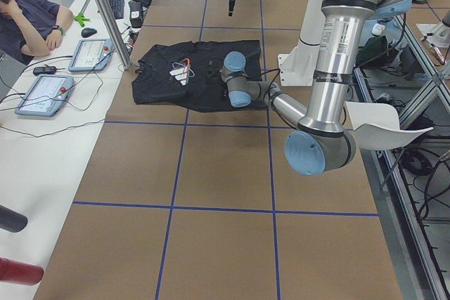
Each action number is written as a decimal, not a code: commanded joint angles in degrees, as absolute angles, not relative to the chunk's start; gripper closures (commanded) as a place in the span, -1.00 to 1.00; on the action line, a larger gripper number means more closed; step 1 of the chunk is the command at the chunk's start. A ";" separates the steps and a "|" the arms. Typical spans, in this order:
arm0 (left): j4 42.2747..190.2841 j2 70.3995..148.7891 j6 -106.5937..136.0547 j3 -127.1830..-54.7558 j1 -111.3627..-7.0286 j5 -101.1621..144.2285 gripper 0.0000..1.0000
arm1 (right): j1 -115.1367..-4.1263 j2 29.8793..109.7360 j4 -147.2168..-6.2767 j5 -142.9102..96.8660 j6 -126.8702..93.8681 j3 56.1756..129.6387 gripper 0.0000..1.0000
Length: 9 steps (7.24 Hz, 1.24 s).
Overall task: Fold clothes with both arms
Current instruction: 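Move both grippers to the hem corners nearest the robot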
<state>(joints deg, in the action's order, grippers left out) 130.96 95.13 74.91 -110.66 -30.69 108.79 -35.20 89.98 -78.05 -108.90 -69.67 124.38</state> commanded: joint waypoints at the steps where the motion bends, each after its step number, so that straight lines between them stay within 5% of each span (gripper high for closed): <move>1: 128.58 88.79 82.41 -116.97 -20.00 100.85 -1.00 | -26.50 97.62 -71.31 -102.43 -77.92 128.49 -1.00; 4: 128.15 86.13 87.44 -116.99 -12.76 94.33 -0.94 | -23.55 98.88 -70.84 -99.23 -79.37 128.67 -1.00; 9: 127.79 86.66 88.42 -114.52 -11.95 94.22 -0.24 | -23.55 98.88 -70.84 -99.23 -79.37 128.58 -1.00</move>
